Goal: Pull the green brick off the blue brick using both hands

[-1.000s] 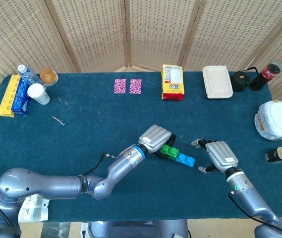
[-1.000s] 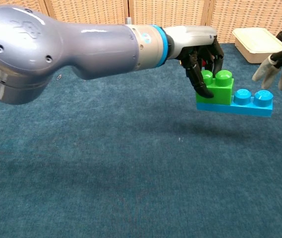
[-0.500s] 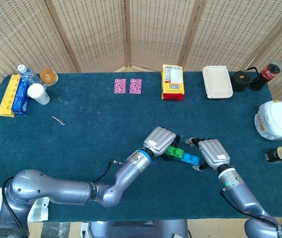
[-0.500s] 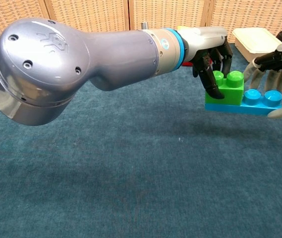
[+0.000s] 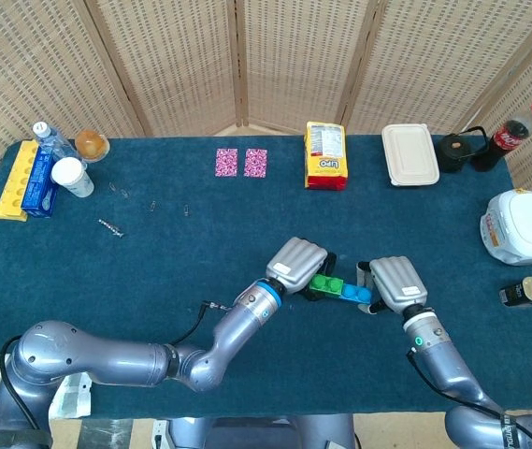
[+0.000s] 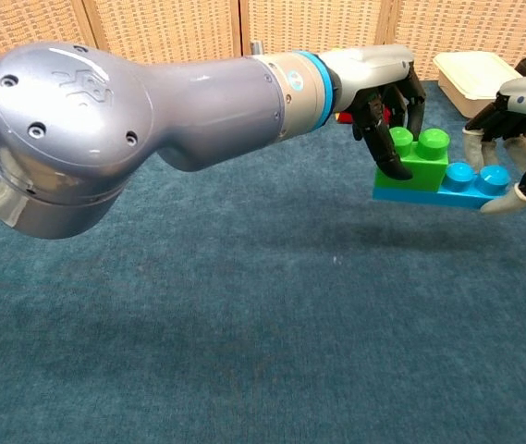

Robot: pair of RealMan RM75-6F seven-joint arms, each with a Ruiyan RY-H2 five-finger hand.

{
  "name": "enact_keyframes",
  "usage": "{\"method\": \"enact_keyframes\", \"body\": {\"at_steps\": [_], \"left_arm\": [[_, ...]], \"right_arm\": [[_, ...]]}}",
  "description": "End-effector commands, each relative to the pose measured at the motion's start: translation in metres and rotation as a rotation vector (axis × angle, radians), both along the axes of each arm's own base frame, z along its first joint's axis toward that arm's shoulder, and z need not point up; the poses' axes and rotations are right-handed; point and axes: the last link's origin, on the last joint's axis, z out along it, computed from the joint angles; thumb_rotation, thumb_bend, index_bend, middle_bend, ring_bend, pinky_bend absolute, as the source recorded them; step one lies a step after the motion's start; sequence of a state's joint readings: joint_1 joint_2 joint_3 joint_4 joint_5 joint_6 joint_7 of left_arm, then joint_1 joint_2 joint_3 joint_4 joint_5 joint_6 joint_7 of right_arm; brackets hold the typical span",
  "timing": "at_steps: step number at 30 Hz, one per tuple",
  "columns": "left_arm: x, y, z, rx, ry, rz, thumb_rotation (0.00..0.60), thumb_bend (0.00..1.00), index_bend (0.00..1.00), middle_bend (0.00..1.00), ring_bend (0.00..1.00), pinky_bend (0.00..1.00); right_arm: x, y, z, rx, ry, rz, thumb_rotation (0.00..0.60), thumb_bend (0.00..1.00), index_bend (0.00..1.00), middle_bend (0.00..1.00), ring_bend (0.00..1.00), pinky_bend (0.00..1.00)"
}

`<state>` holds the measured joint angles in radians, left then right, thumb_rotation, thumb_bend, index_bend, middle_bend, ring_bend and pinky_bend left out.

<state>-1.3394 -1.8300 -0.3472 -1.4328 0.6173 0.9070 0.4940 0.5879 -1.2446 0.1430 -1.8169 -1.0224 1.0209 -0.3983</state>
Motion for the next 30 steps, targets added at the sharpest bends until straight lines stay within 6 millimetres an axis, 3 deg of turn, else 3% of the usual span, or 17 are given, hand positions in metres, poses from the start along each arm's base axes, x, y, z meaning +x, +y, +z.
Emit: {"method": "enact_keyframes", "body": {"at_steps": [1,20,30], "left_arm": [[0.000,0.001,0.001,0.003,-0.011,0.003,0.600,0.25,0.74,0.61,0.48,0.42],[-0.005,0.003,0.008,0.002,-0.100,0.022,0.600,0.25,0.74,0.61,0.48,0.42],[-0.010,0.004,0.008,0.001,-0.088,0.025,0.600,0.25,0.74,0.61,0.48,0.42]], "right_arm": [[0.001,0.000,-0.001,-0.007,0.008,0.011,0.600,0.22,0.63,0.64,0.73,0.56],[0.009,0.001,-0.013,-0.016,0.102,0.052,0.600,0.24,0.68,0.68,0.83,0.62],[0.006,-0.001,-0.005,-0.034,0.138,0.050,0.600,0.24,0.68,0.68,0.82,0.62]]}}
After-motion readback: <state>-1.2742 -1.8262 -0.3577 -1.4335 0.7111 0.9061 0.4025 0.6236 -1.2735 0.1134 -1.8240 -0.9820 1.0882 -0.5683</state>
